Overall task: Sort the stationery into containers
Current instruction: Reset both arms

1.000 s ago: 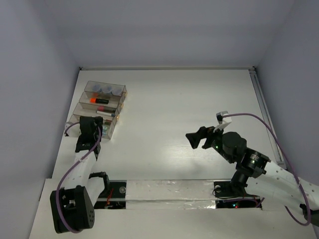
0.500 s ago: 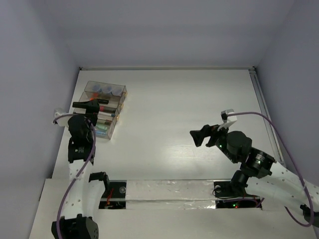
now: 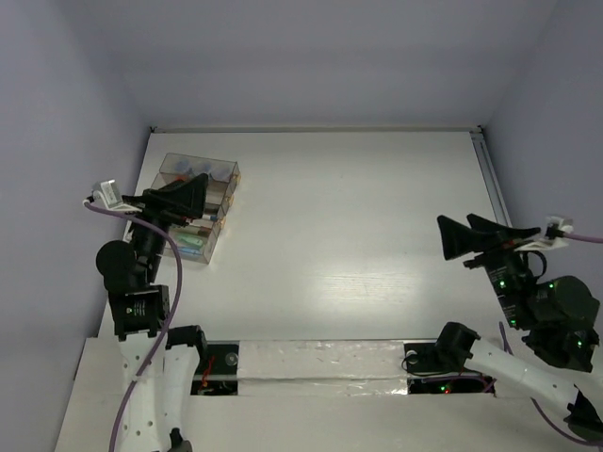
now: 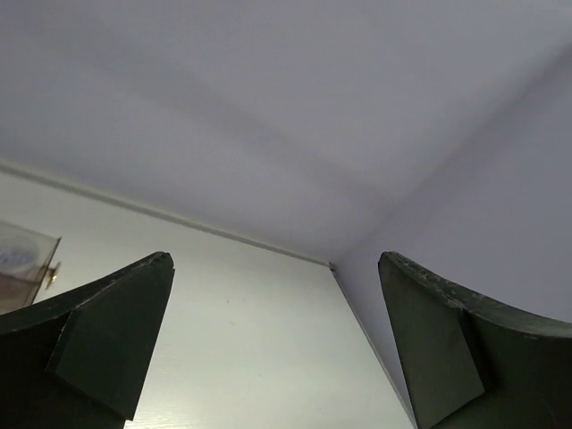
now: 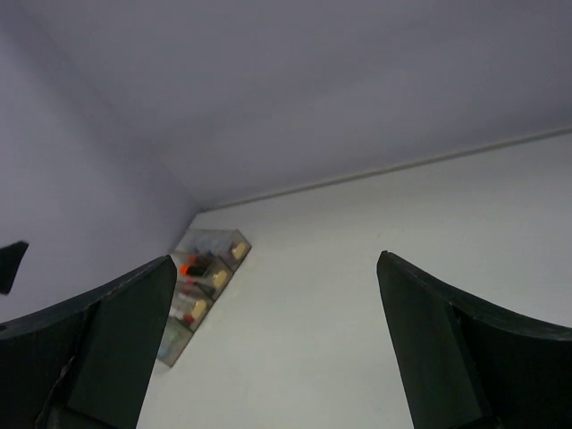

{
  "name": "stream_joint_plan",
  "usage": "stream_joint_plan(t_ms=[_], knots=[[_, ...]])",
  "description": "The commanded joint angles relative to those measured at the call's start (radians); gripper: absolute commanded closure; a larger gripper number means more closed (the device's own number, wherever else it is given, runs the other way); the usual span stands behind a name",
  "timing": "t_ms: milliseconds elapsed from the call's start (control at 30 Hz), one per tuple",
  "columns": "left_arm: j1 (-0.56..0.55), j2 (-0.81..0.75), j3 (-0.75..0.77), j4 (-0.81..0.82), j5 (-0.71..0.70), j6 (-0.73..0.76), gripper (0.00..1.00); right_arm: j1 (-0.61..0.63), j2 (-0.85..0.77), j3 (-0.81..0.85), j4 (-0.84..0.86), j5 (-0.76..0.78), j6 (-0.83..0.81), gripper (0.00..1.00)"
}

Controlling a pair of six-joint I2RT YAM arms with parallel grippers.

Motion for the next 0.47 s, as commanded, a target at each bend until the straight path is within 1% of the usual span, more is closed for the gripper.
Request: stream_joint_plan(t_ms=[0, 167, 300, 367, 433], knots=[[0.006, -0.022, 0.042, 0.099, 0.179, 0.072, 0.01, 0.002, -0.015, 0.045, 0.033, 0.101, -0.07, 0.0], [-0.072, -0.014, 0.049, 0.108, 0.239, 0.16, 0.01, 0.002, 0.028, 0.029, 0.063, 0.151, -0.059, 0.0], [-0.12, -0.018, 0.039, 0.091, 0.244, 0.221, 0.01, 0.002, 0.106, 0.015, 0.09, 0.155, -0.045, 0.0], [-0.144, -0.023, 0.039, 0.059, 0.207, 0.244, 0.01, 0.002, 0.132, 0.02, 0.1, 0.152, -0.036, 0.0], [-0.155, -0.015, 0.047, 0.039, 0.209, 0.276, 0.01, 0.002, 0.16, 0.026, 0.116, 0.147, -0.036, 0.0]])
